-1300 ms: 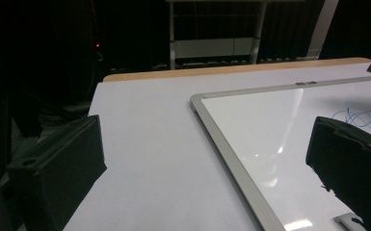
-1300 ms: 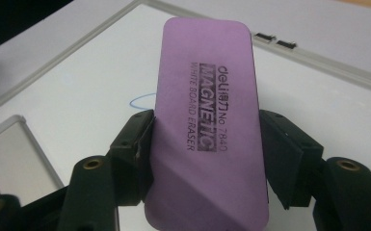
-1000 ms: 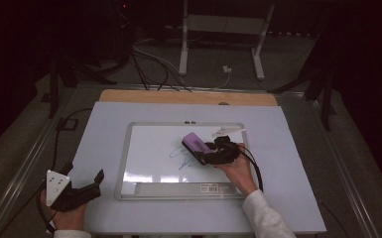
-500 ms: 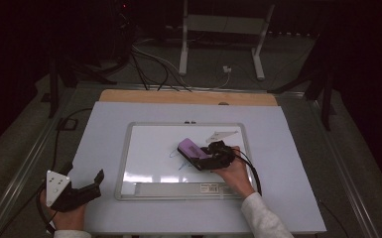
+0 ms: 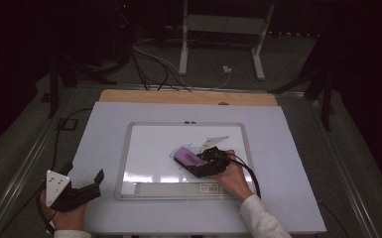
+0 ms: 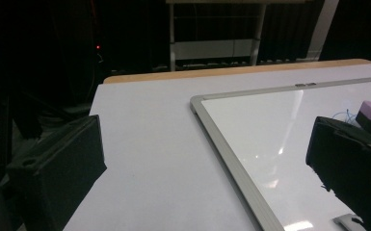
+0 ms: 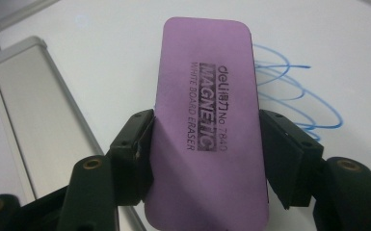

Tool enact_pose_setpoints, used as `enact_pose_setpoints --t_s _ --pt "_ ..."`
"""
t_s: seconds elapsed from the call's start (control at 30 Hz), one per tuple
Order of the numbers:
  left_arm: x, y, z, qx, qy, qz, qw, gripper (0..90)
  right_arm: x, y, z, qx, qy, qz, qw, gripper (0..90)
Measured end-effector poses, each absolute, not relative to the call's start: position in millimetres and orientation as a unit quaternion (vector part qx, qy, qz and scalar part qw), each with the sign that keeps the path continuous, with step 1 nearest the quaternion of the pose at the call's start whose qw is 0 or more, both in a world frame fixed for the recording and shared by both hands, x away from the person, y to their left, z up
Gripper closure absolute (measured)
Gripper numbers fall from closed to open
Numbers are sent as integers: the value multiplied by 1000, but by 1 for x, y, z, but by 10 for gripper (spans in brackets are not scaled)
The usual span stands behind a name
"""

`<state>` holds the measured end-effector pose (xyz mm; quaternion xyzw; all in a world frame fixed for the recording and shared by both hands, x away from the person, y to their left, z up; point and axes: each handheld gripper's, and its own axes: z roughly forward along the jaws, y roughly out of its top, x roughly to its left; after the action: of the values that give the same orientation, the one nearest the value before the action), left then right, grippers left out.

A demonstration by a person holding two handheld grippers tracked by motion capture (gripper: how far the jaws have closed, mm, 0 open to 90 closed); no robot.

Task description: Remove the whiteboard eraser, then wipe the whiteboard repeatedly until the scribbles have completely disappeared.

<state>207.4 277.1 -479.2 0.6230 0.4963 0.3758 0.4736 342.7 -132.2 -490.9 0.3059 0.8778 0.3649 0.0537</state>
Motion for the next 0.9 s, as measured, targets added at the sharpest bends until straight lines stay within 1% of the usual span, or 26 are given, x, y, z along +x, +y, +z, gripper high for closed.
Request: enact_pose_setpoints --t_s 0.27,0.8,0.83,0.9 --pt "207 277 -479 622 497 376 474 7 338 -125 -495 279 892 351 53 410" --pt "208 277 -480 624 497 374 473 7 337 -125 -496 269 898 344 52 404" --pt "208 277 -480 625 497 374 473 7 338 -125 -496 271 897 344 50 396" --pt "208 277 -480 626 496 374 471 7 338 -125 -496 275 895 349 42 318"
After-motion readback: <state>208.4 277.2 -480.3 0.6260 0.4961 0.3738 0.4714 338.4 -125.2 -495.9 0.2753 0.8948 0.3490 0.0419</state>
